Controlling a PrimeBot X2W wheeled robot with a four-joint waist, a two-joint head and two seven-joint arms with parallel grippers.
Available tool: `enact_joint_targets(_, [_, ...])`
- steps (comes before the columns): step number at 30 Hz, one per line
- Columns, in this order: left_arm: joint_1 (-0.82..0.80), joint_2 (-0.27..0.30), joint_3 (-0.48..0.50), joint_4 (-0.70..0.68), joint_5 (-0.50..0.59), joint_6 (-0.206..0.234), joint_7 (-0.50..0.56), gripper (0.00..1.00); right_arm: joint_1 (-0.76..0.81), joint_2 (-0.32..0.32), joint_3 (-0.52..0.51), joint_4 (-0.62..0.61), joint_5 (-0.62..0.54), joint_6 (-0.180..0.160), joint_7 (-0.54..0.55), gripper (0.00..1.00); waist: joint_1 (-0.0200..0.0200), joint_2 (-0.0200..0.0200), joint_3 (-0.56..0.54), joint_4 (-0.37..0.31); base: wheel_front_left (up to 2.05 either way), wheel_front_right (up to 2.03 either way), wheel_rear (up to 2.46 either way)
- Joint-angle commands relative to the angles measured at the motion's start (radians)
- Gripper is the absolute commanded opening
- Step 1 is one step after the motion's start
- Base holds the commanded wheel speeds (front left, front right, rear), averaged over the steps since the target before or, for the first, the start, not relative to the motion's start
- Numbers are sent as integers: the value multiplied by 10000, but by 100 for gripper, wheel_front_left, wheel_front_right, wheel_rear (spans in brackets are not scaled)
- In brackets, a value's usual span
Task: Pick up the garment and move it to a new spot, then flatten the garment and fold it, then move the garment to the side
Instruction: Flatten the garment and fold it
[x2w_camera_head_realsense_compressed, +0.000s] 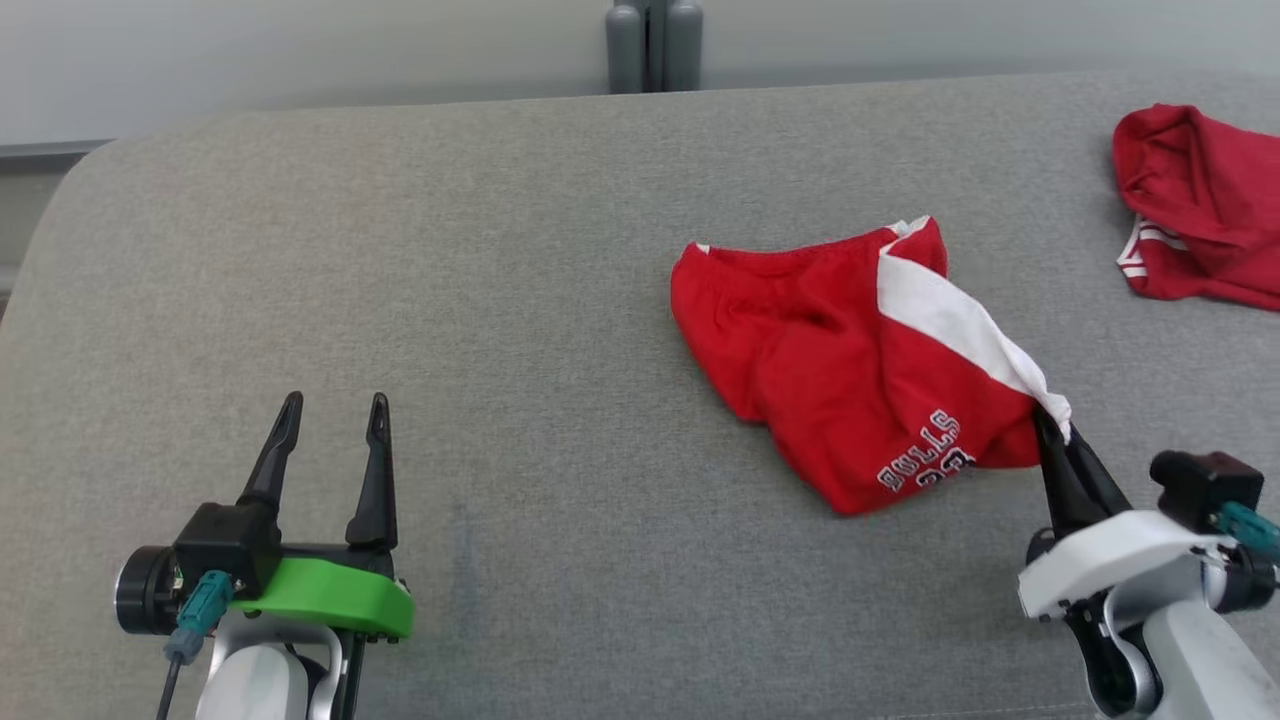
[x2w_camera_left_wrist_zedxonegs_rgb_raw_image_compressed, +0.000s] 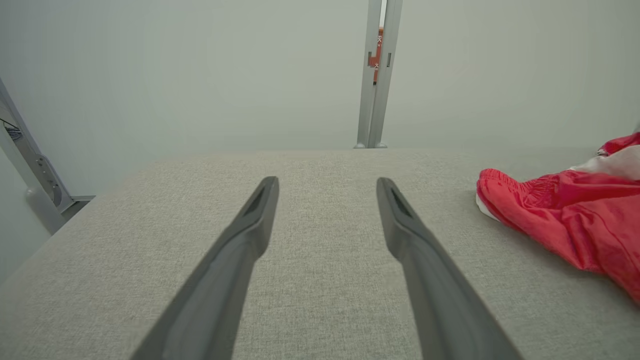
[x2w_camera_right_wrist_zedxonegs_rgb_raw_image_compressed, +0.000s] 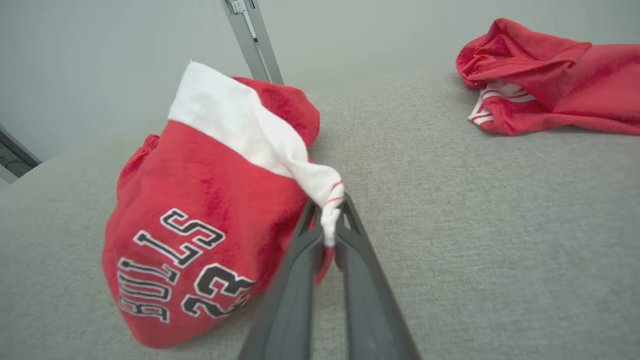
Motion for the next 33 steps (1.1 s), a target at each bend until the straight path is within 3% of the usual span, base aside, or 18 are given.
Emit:
enact_joint_targets(1, [142,-18,26,5,25,-47,-26,100,411,15,-242,-280,129,-18,189,0,0,0,-118,-412,0,0,0])
enact_joint_targets(8, [-87,-90,13,81,89,-107,-26,100,2200,320,-1401,-979,109,-17,1214,0,0,0,-21,-547,0,0,0])
enact_joint_targets(9, [-107,-102,29,82,96,-118,-26,100,2309,375,-1554,-1070,43,-17,1266,30,0,0,-9,-559,0,0,0])
enact_joint_targets(10, [-115,-110,38,84,101,-127,-26,100,2369,372,-1644,-1156,-56,-17,1284,79,0,0,1,-567,0,0,0])
enact_joint_targets(11, [-111,-118,49,93,113,-135,-27,100,2391,393,-1720,-1274,-181,-17,1273,100,0,0,8,-577,0,0,0])
enact_joint_targets(19, [-35,-175,9,97,217,-147,-27,100,1615,86,-2079,-2539,-1023,-17,1211,100,0,0,-92,-392,0,0,0])
enact_joint_targets(24, [-79,-211,40,149,216,-174,-27,100,493,-460,-1595,-2871,-1297,-17,1668,100,0,0,-87,-196,0,0,0])
enact_joint_targets(29, [-248,-285,-31,153,231,-213,-27,100,-941,-949,-904,-2437,-1477,-17,2101,100,0,0,101,113,0,0,0])
enact_joint_targets(33, [-404,-385,-100,133,217,-232,-27,100,-2387,-1350,-301,-1285,-1505,-17,2412,100,0,0,420,476,0,0,0])
